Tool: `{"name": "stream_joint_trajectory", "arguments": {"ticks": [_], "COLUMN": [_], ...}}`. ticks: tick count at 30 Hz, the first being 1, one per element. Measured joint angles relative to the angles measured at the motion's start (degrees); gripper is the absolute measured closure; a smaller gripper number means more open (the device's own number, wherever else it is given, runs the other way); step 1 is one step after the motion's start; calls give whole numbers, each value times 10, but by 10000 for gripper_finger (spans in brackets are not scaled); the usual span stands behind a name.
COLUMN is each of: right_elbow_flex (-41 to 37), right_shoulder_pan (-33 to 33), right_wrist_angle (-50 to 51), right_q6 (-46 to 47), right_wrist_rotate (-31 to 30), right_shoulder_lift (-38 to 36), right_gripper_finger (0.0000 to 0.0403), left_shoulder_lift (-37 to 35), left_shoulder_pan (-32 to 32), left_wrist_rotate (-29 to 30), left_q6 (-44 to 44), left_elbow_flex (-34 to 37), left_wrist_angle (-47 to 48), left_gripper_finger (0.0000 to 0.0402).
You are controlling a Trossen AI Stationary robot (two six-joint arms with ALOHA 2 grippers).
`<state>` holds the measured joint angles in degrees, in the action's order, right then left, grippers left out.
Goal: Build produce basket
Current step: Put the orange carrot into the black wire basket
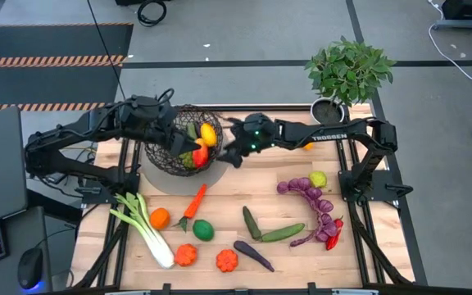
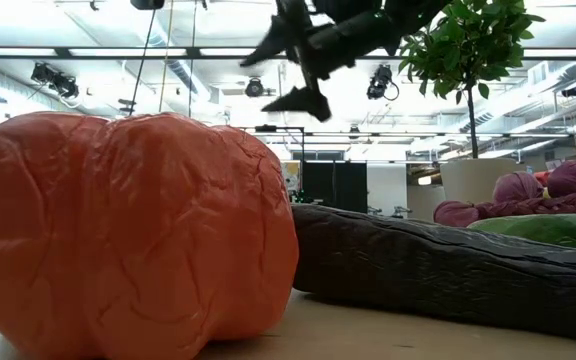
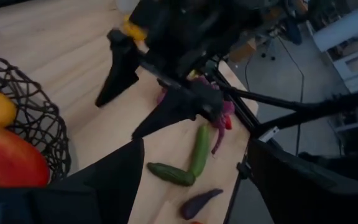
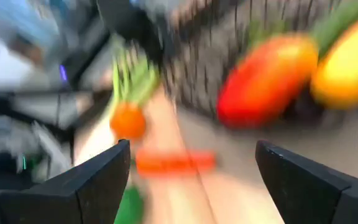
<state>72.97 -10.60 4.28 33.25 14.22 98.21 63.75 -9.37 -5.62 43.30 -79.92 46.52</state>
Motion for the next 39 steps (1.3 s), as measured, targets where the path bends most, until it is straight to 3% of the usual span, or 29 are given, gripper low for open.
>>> {"name": "stream_joint_trajectory", "arguments": {"ticks": [7, 11, 18, 22, 29, 34, 39], "right_elbow_flex": [0, 0, 0, 0, 0, -11, -81], "right_shoulder_pan": [1, 2, -5, -8, -2, 23, 78], "right_wrist_angle": [195, 245, 292, 341, 415, 453, 447], "right_q6": [-63, -119, -129, -152, -175, -153, -90], "right_wrist_rotate": [45, 40, 55, 20, -80, -87, -78], "right_shoulder_lift": [0, 0, -2, -29, -137, -178, -209], "right_gripper_finger": [54, 54, 54, 54, 54, 55, 55], "left_shoulder_lift": [-1, 8, 27, 40, 38, 38, 47], "left_shoulder_pan": [36, 50, 55, 55, 64, 90, 133], "left_wrist_rotate": [47, 56, 56, 56, 78, 113, 124], "left_q6": [14, 20, -19, 3, 14, 30, 58], "left_elbow_flex": [0, 0, 1, 1, 0, 0, 1], "left_wrist_angle": [-4, -31, -43, -47, -55, -65, -44], "left_gripper_finger": [109, 109, 109, 109, 109, 109, 109]}}
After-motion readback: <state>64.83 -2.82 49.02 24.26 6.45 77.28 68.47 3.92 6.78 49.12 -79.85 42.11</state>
